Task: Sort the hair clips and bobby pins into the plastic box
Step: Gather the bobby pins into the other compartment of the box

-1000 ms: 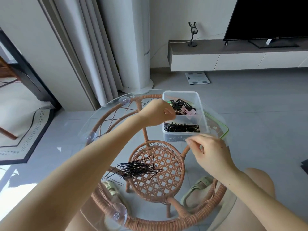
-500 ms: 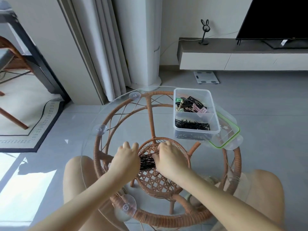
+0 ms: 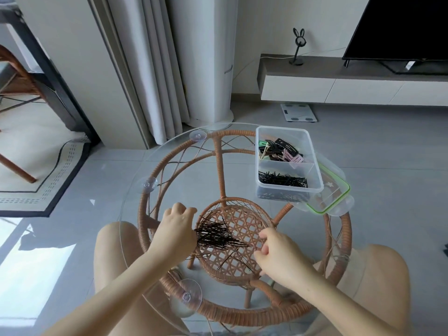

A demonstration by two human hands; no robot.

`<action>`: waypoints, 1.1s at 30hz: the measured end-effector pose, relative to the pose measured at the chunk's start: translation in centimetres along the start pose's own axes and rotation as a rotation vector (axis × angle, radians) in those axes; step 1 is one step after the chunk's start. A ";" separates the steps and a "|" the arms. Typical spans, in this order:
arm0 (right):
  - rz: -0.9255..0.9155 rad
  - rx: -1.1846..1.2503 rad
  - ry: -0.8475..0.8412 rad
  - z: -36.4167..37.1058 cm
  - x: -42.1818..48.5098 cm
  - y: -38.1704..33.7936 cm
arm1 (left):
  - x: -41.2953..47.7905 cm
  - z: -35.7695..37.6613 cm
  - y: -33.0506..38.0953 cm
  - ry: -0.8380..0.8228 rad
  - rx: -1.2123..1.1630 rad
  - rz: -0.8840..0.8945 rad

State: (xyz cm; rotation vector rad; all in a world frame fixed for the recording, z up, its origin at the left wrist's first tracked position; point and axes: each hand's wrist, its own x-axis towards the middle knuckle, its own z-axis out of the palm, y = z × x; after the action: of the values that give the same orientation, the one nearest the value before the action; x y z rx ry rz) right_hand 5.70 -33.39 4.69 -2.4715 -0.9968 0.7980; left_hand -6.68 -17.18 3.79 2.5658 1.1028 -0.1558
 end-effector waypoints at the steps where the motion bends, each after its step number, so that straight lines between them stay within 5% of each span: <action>1: 0.022 0.045 -0.016 0.3 0.1 -0.6 | 0.1 0.1 0.5 0.006 -0.026 0.024; 10: 0.077 0.386 -0.043 1.6 1.4 -3.0 | 0.2 -0.4 1.2 -0.018 -0.267 0.094; 19: -0.284 -0.444 -0.097 0.7 2.5 -1.8 | -3.0 0.1 -0.2 -0.126 0.171 0.234; 33: -0.491 -0.311 -0.069 0.8 4.6 -4.2 | -0.6 0.2 -0.8 -0.057 -0.068 0.241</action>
State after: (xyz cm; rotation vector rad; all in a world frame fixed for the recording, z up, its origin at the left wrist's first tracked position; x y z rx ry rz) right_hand 5.78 -27.09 4.48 -2.2829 -1.7755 0.6011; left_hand -7.63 -17.17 3.55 2.5895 0.7577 -0.1284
